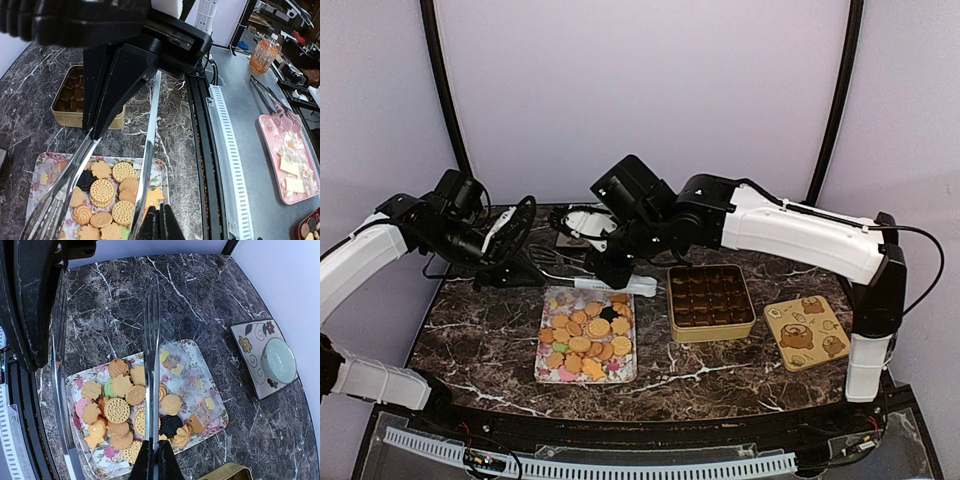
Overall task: Pack the cookies
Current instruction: Pass from the right arm to the left
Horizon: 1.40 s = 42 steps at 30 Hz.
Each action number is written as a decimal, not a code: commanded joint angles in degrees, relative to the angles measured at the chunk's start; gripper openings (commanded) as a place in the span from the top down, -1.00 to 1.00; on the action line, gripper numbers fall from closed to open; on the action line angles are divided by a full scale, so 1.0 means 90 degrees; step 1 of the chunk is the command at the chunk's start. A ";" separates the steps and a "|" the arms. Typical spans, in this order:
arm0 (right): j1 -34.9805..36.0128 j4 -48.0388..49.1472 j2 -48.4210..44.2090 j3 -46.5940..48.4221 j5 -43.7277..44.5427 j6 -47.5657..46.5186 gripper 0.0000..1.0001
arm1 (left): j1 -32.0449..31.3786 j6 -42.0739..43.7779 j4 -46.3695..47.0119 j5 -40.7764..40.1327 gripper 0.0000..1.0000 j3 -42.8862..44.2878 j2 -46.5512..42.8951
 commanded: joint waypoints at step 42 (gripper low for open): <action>0.0025 0.0443 0.0058 0.0065 -0.0190 0.0050 1.00 | -0.0288 0.0989 -0.0418 -0.1487 -0.21 0.0318 -0.0034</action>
